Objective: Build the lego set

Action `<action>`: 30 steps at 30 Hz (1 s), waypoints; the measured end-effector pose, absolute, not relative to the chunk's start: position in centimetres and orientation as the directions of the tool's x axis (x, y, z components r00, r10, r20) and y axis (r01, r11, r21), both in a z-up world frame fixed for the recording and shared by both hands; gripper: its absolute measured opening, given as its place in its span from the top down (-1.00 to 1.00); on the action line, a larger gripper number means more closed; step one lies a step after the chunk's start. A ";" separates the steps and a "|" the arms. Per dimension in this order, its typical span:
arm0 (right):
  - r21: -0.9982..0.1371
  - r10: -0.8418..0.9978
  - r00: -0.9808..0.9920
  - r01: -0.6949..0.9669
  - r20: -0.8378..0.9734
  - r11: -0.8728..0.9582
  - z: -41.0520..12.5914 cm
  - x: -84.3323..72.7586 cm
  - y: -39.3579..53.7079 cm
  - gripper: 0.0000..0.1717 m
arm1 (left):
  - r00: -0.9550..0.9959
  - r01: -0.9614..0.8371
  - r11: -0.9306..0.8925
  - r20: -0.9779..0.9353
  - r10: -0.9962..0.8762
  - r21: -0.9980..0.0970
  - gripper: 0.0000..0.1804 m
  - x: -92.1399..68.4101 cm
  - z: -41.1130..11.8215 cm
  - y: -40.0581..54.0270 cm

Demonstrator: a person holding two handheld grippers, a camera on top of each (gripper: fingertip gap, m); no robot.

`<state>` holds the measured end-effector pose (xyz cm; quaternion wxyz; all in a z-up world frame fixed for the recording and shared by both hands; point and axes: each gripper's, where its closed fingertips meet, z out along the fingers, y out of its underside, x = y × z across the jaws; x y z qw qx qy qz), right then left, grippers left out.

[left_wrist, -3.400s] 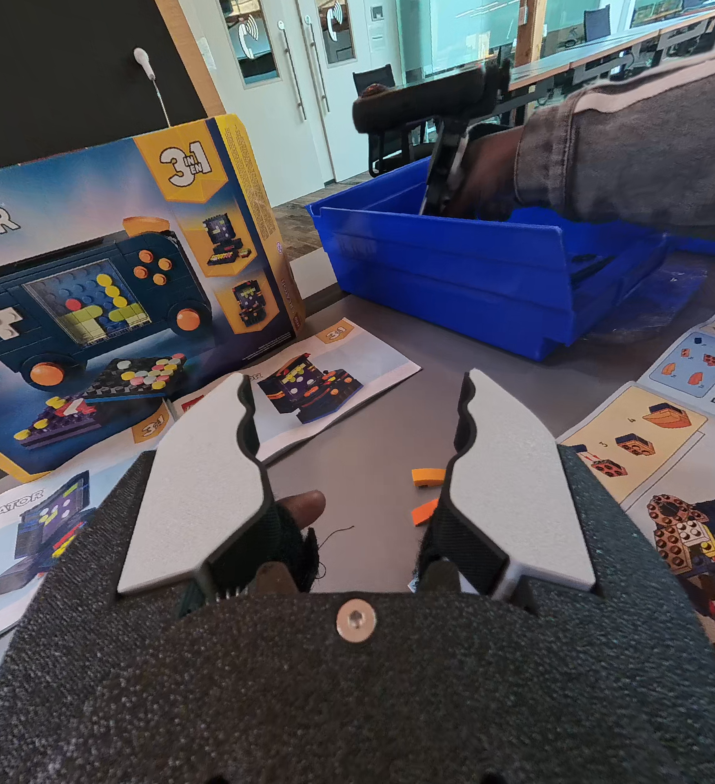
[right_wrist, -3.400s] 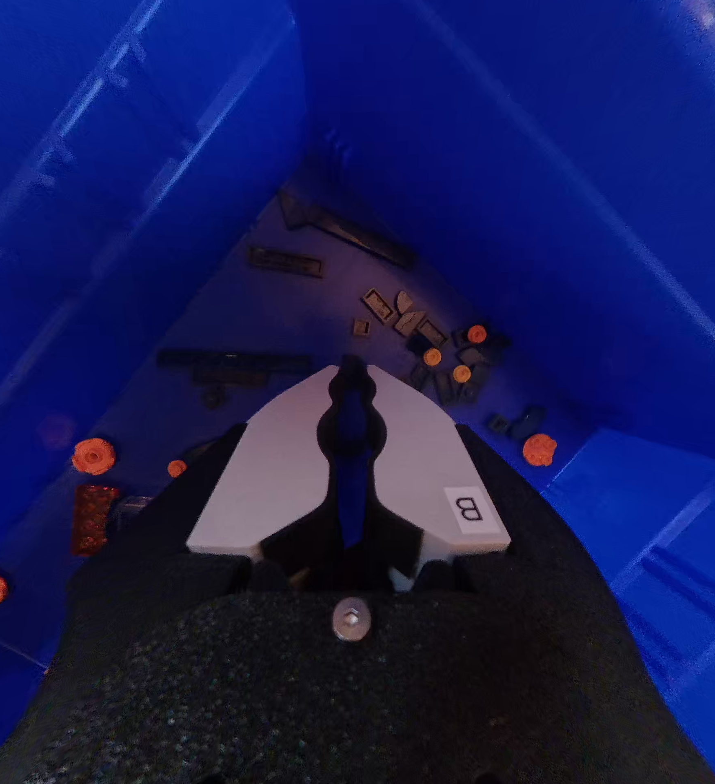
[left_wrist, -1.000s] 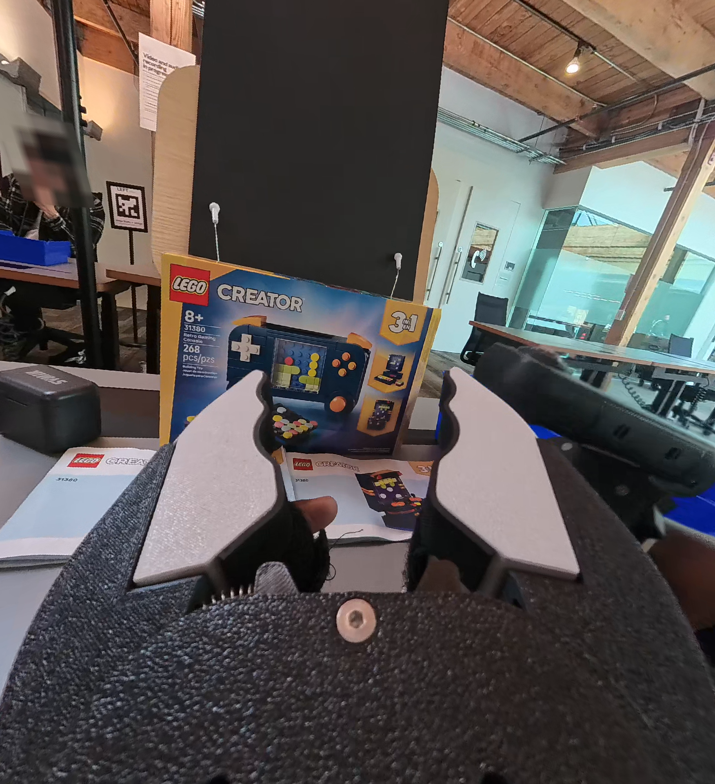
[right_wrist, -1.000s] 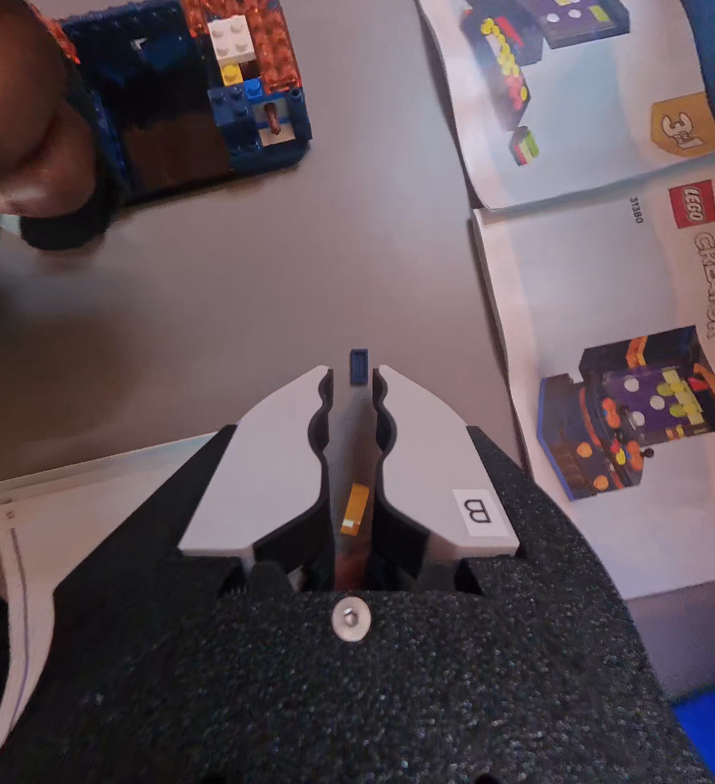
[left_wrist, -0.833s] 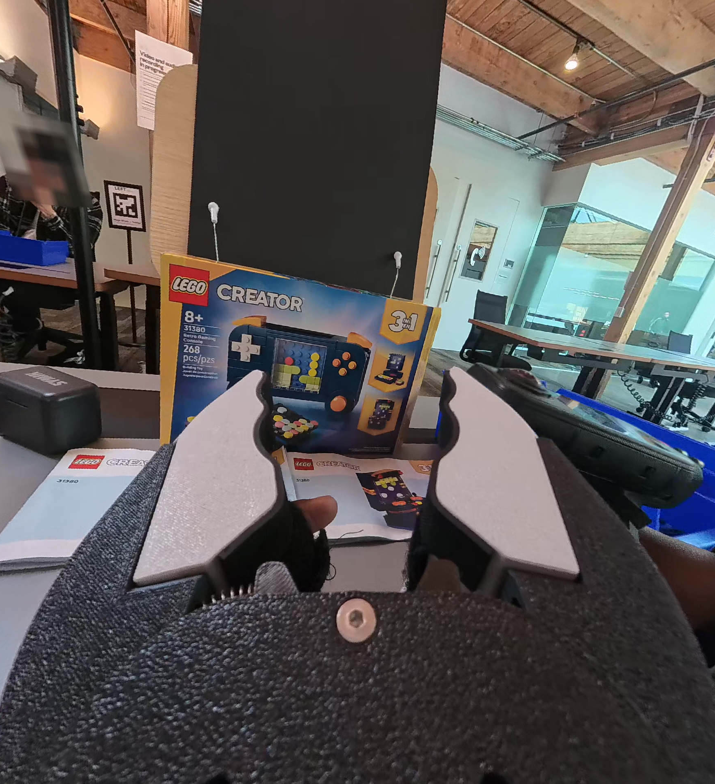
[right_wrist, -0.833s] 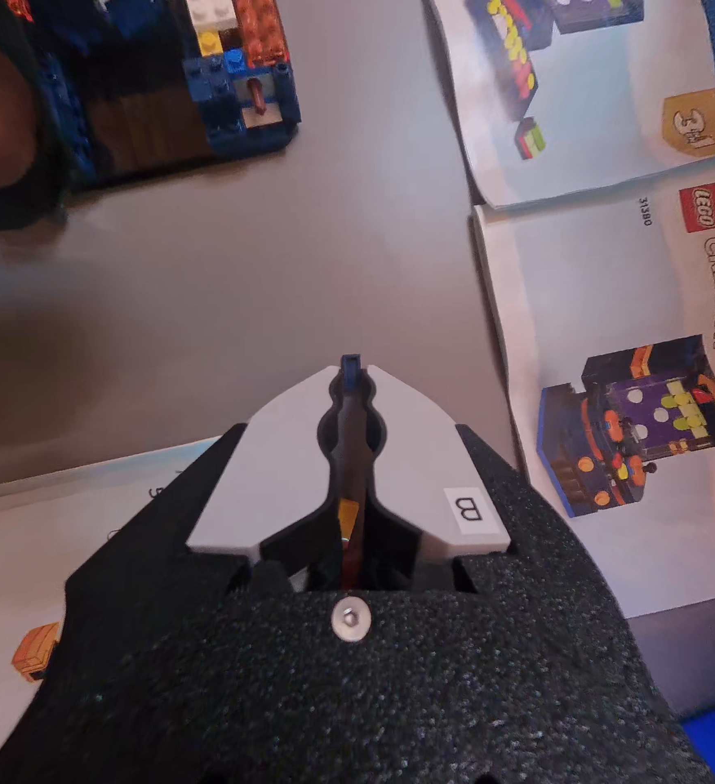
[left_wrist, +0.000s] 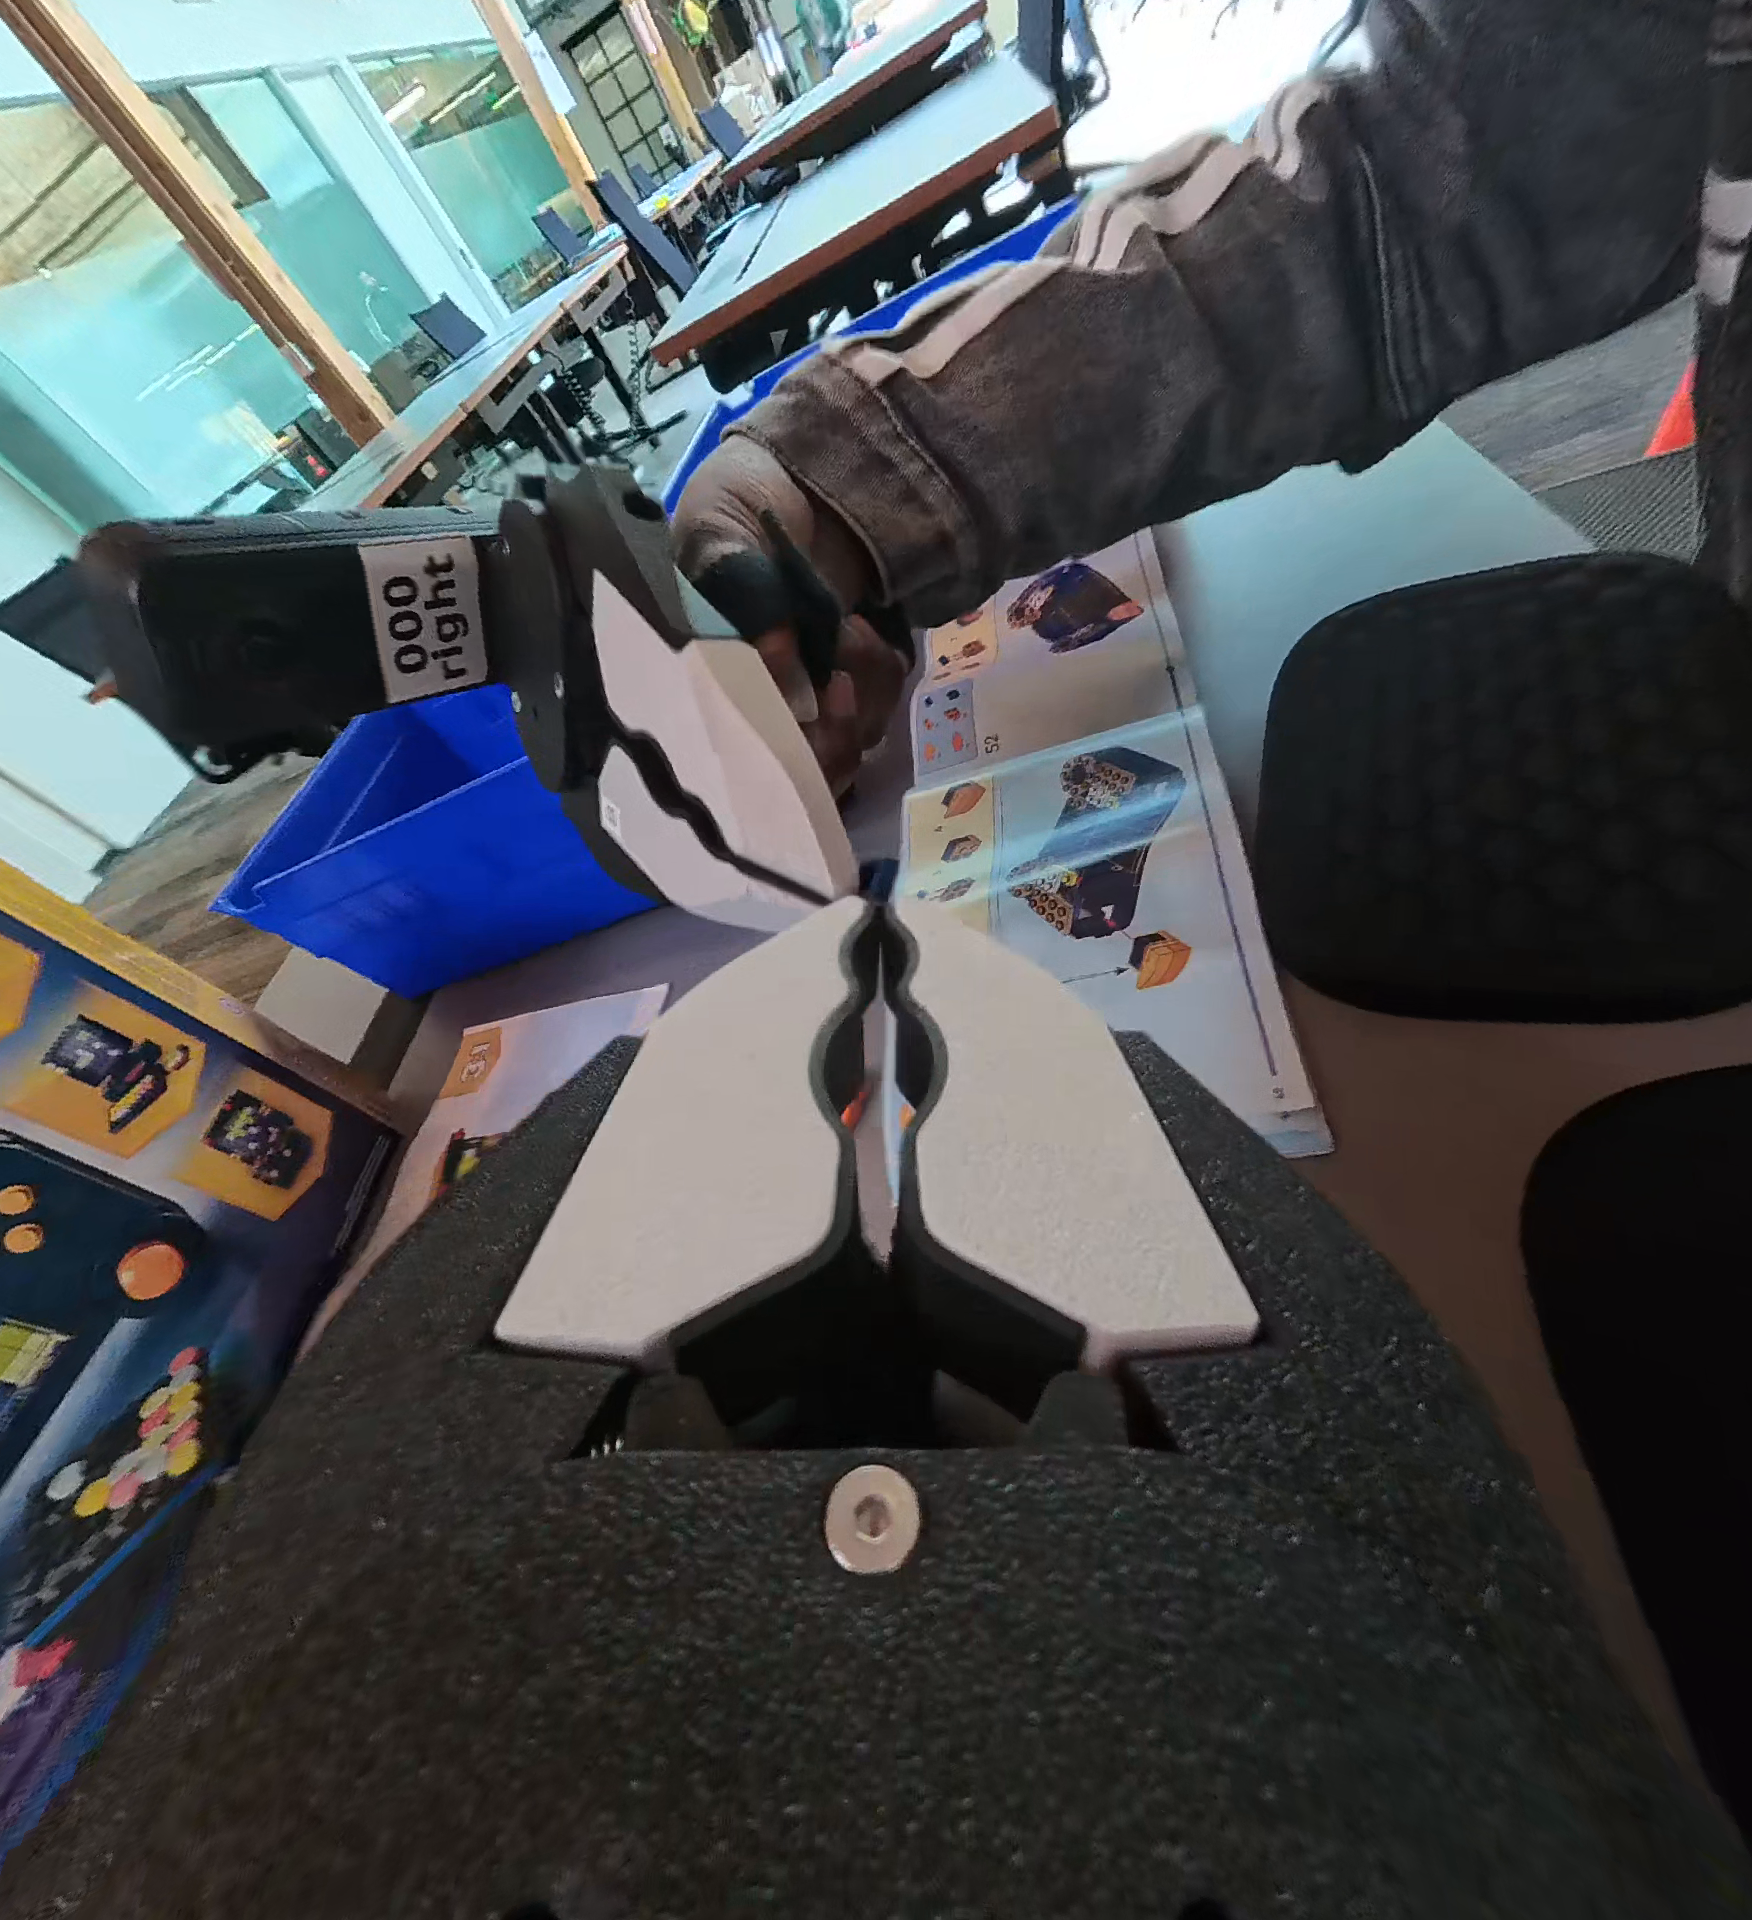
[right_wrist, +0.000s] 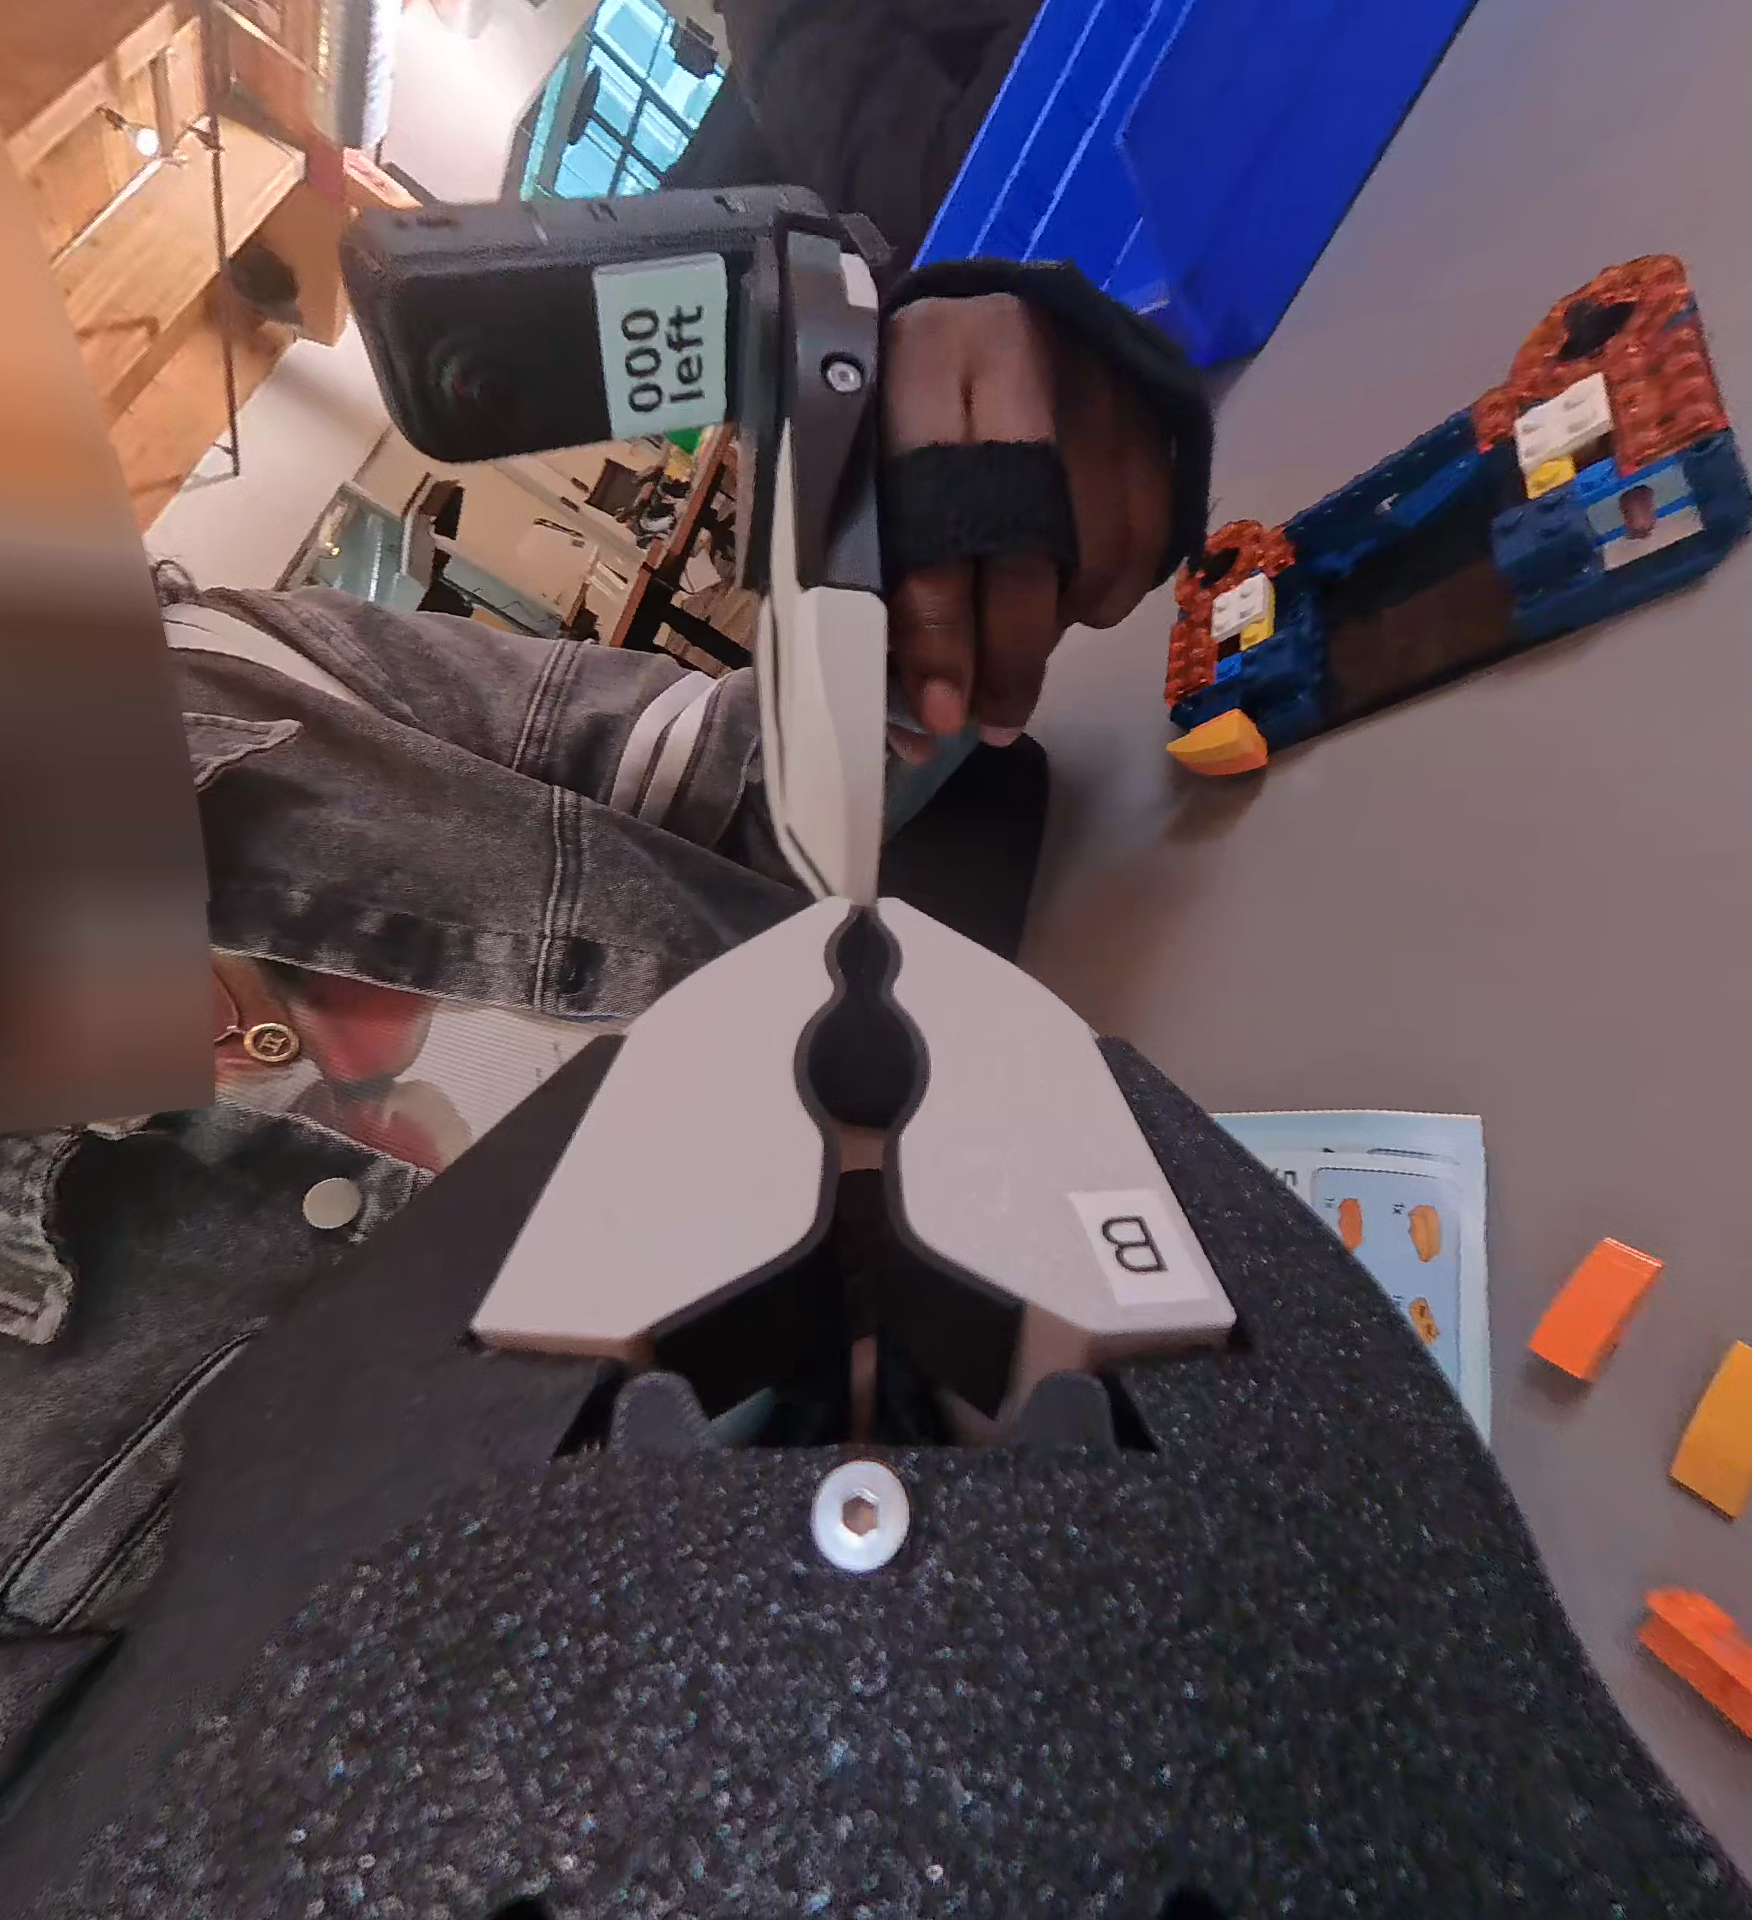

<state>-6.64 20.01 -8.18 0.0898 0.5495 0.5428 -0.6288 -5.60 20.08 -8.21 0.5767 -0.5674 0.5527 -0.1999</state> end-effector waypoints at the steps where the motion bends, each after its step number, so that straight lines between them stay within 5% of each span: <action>1: -0.584 0.493 -0.373 0.710 -0.786 -0.394 -8.5 -6.7 20.2 1.00 | 0.303 -0.380 0.255 -0.380 -0.874 -0.889 1.00 -5.6 -8.2 20.0; 8: -0.594 0.584 -0.299 0.689 -0.754 -0.414 -10.6 -7.6 21.9 1.00 | 0.363 -0.417 0.201 -0.365 -0.857 -0.886 0.97 -6.8 -9.1 21.2; 13: -0.728 0.849 -0.289 0.669 -0.441 -0.151 -13.9 -6.6 22.5 0.85 | 0.592 -0.449 0.121 -0.397 -0.702 -0.885 0.92 -10.0 -8.7 24.9; 19: -0.694 0.928 -0.361 0.693 -0.098 0.196 -18.3 -4.6 19.8 0.75 | 0.654 -0.429 0.099 -0.384 -0.651 -0.898 0.91 -10.8 -8.6 25.9; 30: -0.589 0.935 -0.349 0.769 -0.061 0.249 -19.2 -5.3 20.2 0.73 | 0.673 -0.407 0.127 -0.391 -0.627 -0.905 0.90 -10.7 -7.7 26.0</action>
